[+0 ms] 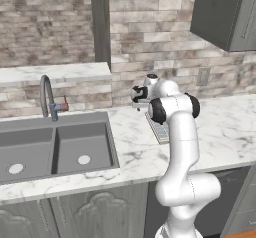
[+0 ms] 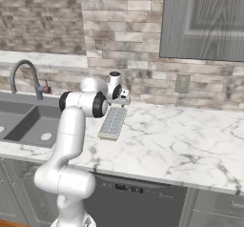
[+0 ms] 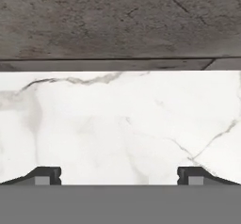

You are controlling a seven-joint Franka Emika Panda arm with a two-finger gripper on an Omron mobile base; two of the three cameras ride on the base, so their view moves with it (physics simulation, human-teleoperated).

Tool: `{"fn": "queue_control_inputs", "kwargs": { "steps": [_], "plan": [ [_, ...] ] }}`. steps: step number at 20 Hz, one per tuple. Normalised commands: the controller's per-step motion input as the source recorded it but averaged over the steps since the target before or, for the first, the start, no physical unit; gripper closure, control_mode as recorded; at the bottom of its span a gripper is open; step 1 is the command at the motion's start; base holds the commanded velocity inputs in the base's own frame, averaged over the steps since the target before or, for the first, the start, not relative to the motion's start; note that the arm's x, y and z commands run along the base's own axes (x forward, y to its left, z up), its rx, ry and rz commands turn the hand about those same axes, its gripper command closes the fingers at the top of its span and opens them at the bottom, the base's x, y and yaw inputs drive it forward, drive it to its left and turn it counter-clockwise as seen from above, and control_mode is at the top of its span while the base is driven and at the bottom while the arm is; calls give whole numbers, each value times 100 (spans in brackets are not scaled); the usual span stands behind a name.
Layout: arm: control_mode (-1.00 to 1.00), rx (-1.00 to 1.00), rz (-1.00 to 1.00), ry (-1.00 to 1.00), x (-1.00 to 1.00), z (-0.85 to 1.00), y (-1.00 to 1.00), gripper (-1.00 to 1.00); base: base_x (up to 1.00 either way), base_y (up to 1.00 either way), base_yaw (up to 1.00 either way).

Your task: The ice cube tray has been filled with water. Take the tray and place it in the freezer to make ice. Close the freezer door after placing the tray.

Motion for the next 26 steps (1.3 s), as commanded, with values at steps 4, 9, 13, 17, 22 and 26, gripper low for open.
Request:
{"fn": "queue_control_inputs", "kwargs": {
  "steps": [4,9,13,17,22,26],
  "plan": [
    [-100,-2,0,4,-77,-36,0,-100,0,0,0],
    [-100,-1,0,3,-92,-36,-14,-100,0,0,0],
    [-100,0,3,0,-69,-25,-33,-100,0,0,0],
    [-100,0,5,0,-49,-12,-30,-100,0,0,0],
    [-100,0,4,0,-52,-14,-21,-100,0,0,0],
    [-100,0,4,0,-57,-16,-18,-100,0,0,0]
  ]
}}
